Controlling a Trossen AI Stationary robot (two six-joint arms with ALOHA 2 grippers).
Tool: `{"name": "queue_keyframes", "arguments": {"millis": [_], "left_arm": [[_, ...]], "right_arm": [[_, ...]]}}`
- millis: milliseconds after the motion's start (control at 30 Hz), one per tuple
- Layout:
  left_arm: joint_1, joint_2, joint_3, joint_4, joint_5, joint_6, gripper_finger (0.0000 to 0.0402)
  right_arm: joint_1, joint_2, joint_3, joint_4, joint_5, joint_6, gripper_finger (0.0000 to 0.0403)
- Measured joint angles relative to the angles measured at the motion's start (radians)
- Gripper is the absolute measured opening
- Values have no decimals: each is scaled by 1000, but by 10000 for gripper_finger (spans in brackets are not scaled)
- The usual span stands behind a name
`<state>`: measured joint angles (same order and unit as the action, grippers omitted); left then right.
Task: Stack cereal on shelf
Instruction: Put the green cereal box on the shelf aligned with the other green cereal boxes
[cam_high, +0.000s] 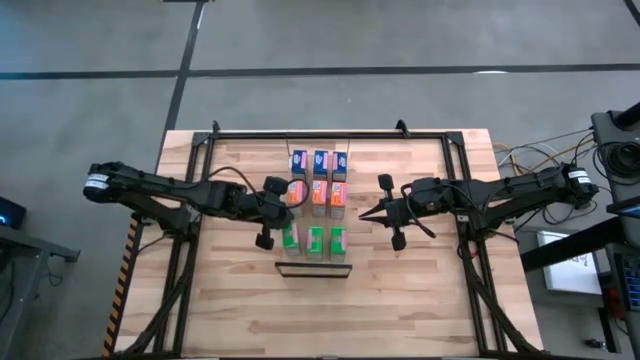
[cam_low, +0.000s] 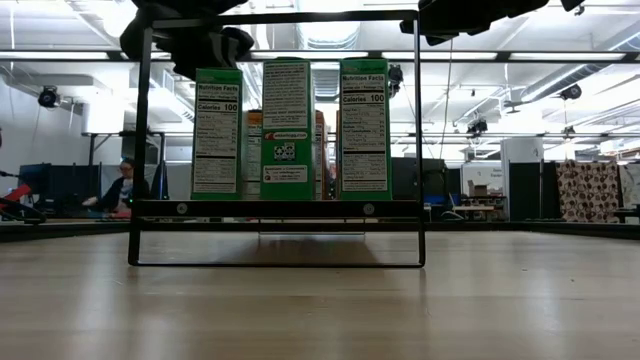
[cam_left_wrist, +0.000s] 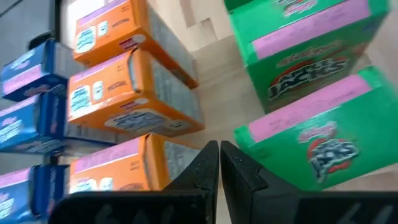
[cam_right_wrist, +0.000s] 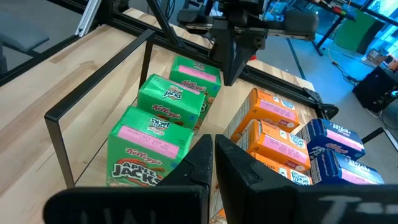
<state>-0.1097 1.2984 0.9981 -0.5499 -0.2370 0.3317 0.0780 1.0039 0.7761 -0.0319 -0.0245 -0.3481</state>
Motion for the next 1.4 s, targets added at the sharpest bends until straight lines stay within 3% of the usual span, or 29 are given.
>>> {"name": "queue_keyframes", "arguments": {"millis": [1400], "left_arm": [[-14, 1, 0, 22, 93, -31, 0]], "right_arm": [[0, 0, 0, 0, 0, 0, 9]]}}
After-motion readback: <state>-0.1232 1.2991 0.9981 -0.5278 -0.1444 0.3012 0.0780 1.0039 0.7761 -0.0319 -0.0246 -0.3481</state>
